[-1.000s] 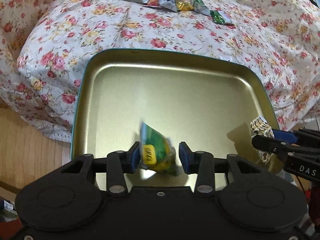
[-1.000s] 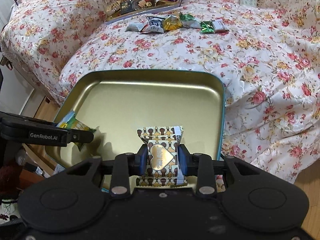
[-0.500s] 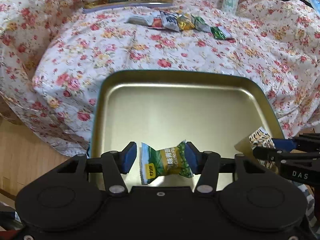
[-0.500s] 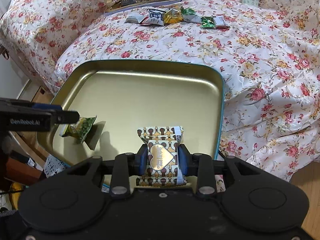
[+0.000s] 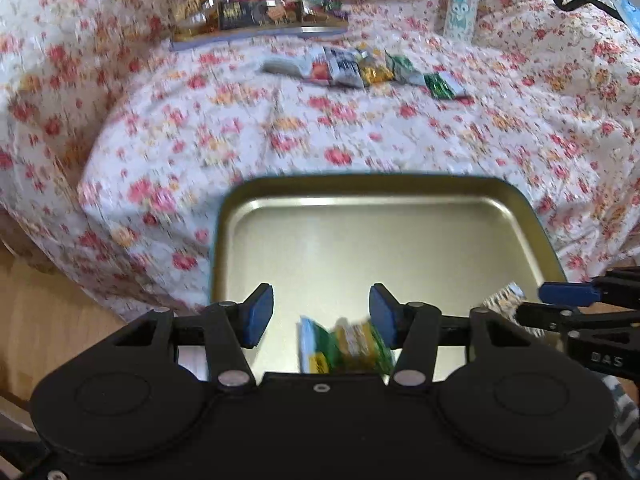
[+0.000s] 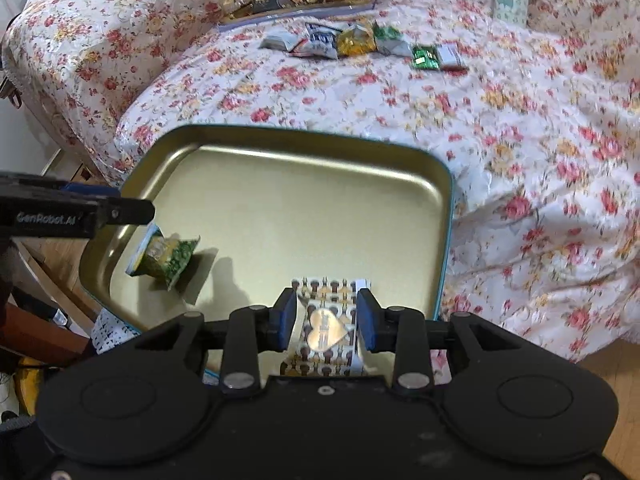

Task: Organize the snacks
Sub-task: 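Open both tools to drop the packets into the gold tin tray, then move both open tools back toward the remaining scattered snacks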

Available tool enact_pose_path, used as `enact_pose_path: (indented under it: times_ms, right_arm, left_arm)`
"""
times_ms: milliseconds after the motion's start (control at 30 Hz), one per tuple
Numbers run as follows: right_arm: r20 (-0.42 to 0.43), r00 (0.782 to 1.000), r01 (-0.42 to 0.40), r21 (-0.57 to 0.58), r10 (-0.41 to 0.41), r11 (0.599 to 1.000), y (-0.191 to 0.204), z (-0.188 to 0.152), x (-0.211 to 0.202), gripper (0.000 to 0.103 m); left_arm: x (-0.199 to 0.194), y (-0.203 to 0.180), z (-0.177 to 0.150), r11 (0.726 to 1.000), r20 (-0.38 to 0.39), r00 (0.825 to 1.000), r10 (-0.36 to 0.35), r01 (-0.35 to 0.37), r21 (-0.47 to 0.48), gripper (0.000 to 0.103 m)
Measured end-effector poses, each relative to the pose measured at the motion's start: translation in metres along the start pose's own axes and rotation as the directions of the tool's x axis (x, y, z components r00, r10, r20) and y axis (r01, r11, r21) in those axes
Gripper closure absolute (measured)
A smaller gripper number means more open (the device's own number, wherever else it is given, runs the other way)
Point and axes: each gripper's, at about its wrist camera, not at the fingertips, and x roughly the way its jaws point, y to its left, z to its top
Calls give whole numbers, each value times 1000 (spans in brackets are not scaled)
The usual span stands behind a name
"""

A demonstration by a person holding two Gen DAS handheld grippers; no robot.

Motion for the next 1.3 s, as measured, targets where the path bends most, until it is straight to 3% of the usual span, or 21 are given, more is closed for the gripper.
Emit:
enact_pose_path:
  times_ms: [233,600,867,1067,1300]
  right_arm:
    - [79,997,27,-10,-26,1000,-7,34,-12,60]
    - [178,981,79,-2,-78,997,-20,103,-14,52]
    - [220,969,105,28,-109,994,-35,148,12,47]
    - [239,964,110,48,-119,993,-46,171,35,46]
    - [280,952,121,29,-124,992,-52,188,59,45]
  left_arm:
    - [-15,-1,34,997,108,993,47,-53,52,43]
    - [-24,-1,89,989,239,966,101,-124,85,39]
    - [-12,15,124,990,292,950,110,-132,55,39]
    - [14,30,145,994,290,952,93,-103,20,39]
    - [48,41,163,992,292,949,120,-126,1,39]
